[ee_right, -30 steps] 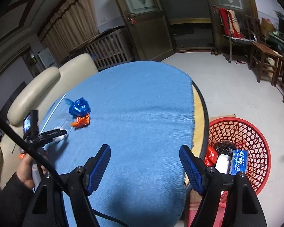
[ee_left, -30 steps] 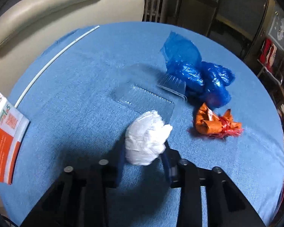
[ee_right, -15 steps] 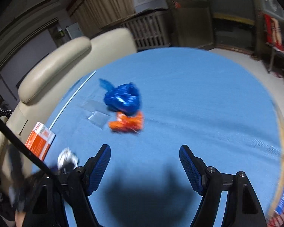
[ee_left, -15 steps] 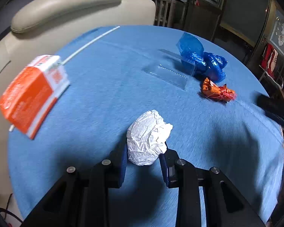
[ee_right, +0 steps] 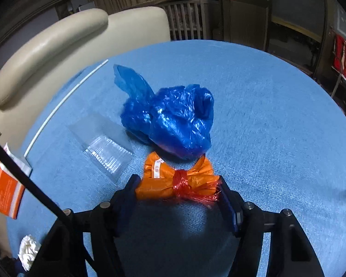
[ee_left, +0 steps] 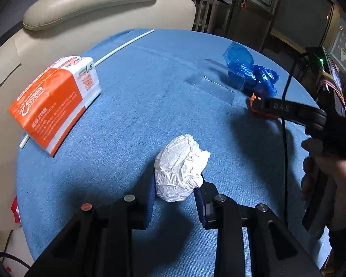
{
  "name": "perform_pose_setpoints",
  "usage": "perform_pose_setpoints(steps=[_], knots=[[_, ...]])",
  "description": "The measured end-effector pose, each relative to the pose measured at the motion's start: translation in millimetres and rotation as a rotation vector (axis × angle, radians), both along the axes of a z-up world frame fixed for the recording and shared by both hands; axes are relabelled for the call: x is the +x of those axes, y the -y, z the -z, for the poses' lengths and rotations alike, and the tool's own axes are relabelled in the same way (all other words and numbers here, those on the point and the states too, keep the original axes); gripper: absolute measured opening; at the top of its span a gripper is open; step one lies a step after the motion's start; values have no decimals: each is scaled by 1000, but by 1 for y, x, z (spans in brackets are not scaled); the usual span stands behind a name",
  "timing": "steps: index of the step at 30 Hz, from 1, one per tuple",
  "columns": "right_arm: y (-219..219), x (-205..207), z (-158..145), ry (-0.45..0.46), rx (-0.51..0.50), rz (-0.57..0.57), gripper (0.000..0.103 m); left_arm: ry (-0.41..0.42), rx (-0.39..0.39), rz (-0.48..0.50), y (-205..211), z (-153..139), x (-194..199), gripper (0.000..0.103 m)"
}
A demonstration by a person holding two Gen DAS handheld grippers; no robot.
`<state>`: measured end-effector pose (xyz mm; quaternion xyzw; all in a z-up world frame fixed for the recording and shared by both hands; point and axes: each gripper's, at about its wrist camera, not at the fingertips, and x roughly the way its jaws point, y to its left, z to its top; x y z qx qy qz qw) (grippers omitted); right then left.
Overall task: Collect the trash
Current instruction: 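Lift the orange bag with the right gripper while the left holds the foil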
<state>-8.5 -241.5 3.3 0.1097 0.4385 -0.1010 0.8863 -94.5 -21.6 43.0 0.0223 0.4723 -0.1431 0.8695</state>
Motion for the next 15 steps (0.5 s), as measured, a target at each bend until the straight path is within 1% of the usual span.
perform_pose_setpoints(steps=[2, 6, 8, 11, 15], knots=[[3, -9, -2, -1, 8, -9, 67, 3, -1, 5, 5, -1, 1, 33], [8, -41, -12, 34, 31, -9, 67, 15, 6, 29, 20, -7, -6, 33], [10, -61, -19, 54, 49, -12, 67, 12, 6, 39, 26, -10, -10, 33], [13, -103, -28, 91, 75, -10, 67, -8, -6, 53, 36, -15, -16, 33], [12, -148, -34, 122, 108, -11, 67, -15, 25, 61, 47, -19, -30, 33]])
